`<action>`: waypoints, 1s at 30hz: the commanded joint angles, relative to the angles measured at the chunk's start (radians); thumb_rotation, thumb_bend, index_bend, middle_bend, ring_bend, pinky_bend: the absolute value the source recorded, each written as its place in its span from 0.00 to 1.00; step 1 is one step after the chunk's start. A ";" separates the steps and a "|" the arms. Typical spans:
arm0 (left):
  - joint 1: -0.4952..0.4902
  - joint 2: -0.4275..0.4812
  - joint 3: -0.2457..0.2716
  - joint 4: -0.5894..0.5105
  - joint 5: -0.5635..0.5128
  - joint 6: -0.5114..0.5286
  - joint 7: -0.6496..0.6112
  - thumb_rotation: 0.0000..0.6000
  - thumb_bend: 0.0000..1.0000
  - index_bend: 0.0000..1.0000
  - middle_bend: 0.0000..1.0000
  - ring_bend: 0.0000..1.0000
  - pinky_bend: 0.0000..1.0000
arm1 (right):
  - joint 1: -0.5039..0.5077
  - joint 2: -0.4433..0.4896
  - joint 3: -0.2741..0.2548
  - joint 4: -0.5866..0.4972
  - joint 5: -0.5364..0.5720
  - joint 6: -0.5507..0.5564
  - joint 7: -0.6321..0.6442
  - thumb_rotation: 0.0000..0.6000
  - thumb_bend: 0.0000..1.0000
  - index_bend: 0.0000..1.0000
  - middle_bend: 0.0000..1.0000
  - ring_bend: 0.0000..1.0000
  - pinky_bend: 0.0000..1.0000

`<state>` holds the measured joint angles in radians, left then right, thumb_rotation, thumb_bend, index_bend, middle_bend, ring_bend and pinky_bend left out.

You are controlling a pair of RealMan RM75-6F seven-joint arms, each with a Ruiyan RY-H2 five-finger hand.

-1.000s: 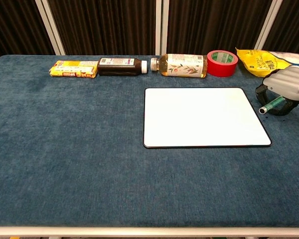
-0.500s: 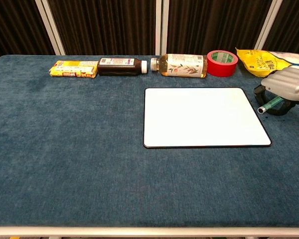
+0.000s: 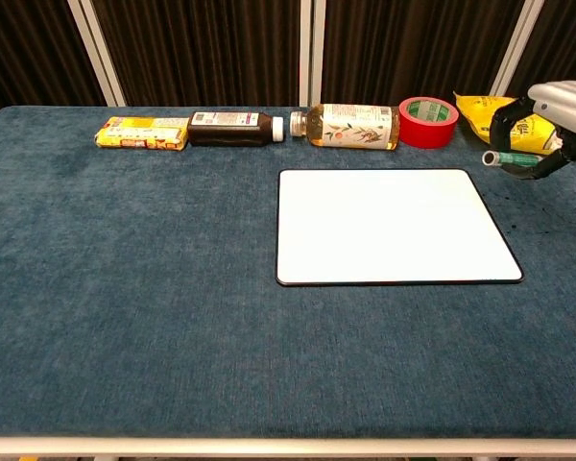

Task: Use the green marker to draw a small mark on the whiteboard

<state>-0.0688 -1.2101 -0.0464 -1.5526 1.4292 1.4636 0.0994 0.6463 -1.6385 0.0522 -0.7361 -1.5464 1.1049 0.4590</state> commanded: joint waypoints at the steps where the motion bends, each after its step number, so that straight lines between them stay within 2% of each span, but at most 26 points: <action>1: 0.000 0.003 0.000 0.001 0.007 0.006 -0.008 1.00 0.00 0.11 0.09 0.00 0.00 | -0.013 0.116 0.085 -0.299 0.070 0.025 0.339 1.00 0.59 0.65 0.54 0.31 0.22; 5: 0.004 0.004 0.002 0.007 0.012 0.011 -0.020 1.00 0.00 0.11 0.09 0.00 0.00 | 0.005 0.095 0.125 -0.340 0.103 -0.008 0.510 1.00 0.60 0.65 0.54 0.31 0.22; 10: 0.007 0.001 0.007 0.018 0.013 0.009 -0.040 1.00 0.00 0.11 0.09 0.00 0.00 | 0.036 -0.014 0.145 -0.246 0.128 -0.052 0.593 1.00 0.60 0.66 0.54 0.31 0.22; 18: 0.006 -0.008 0.006 0.041 0.017 0.008 -0.067 1.00 0.00 0.11 0.09 0.00 0.00 | 0.080 -0.171 0.170 -0.103 0.152 -0.104 0.693 1.00 0.61 0.66 0.54 0.31 0.22; 30: 0.006 -0.019 0.010 0.069 0.019 -0.001 -0.101 1.00 0.00 0.11 0.09 0.00 0.00 | 0.116 -0.290 0.169 0.042 0.148 -0.159 0.765 1.00 0.62 0.66 0.54 0.31 0.22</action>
<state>-0.0629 -1.2289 -0.0363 -1.4841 1.4481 1.4628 -0.0009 0.7571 -1.9184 0.2229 -0.7053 -1.3948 0.9515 1.2182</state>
